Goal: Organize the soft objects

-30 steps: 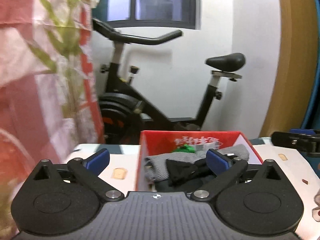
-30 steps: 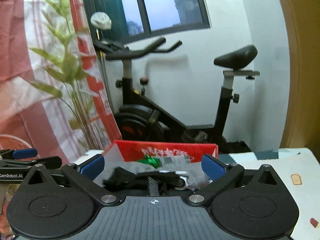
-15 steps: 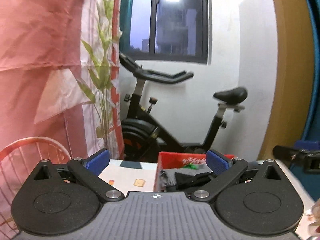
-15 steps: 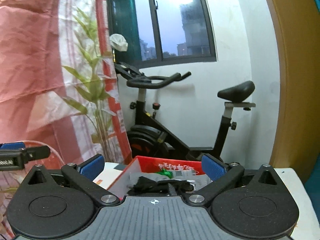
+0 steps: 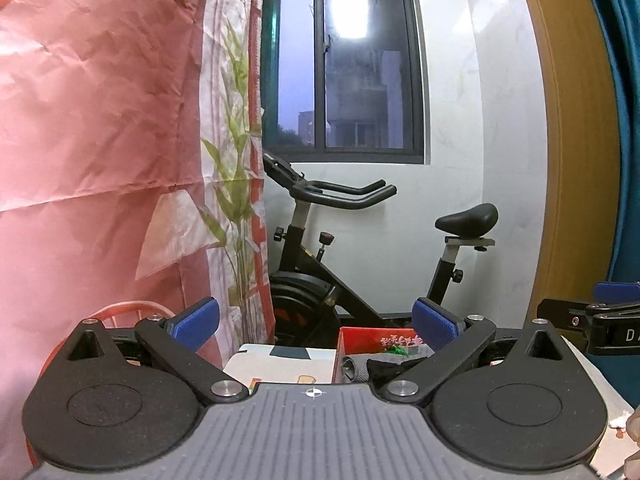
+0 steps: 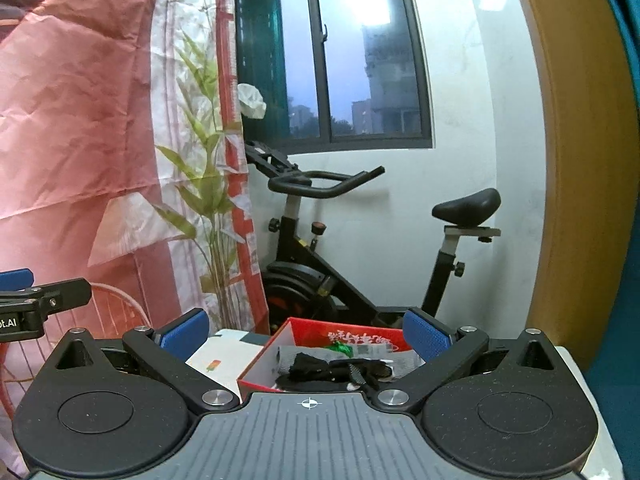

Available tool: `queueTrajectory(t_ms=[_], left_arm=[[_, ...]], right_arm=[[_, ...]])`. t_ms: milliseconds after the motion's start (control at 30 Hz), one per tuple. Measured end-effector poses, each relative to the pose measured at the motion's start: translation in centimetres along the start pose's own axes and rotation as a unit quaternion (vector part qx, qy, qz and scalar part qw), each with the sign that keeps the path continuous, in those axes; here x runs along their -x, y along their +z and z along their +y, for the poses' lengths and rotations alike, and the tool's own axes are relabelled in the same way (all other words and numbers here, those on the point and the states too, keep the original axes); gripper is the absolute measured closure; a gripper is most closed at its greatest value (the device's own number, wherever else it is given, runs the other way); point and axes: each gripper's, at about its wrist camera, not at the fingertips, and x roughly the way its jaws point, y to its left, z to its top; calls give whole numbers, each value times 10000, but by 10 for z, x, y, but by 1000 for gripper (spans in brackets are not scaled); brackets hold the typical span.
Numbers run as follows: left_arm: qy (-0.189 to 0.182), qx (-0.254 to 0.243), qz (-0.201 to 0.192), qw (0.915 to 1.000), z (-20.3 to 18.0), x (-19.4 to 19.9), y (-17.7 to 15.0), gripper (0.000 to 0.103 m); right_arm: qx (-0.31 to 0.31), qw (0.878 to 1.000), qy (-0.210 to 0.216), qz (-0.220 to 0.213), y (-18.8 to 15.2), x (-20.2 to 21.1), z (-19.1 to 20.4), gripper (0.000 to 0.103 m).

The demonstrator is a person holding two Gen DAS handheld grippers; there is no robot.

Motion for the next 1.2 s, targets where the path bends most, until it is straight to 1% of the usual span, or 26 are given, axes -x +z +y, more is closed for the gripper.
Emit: queueTrajectory(t_ms=[233,500,767,1200], left_arm=[[175,-16,-143,9997,-3,13,-3,0],[204,-45,-92,9997,-4,12,-4,0],[156,-87,-6,9998,0,8,-6,0],[60,13,25,10000,6,6,-6,0]], right_arm=[[-73,9999,-118,-25,-7,13,-7,0],[-183,9997,-176,-73,-11,19,-15,0],[-194,9996,-187,-87,-13,21,-16,0],[-134,9995,-239,-138,-8,27,-19,0]])
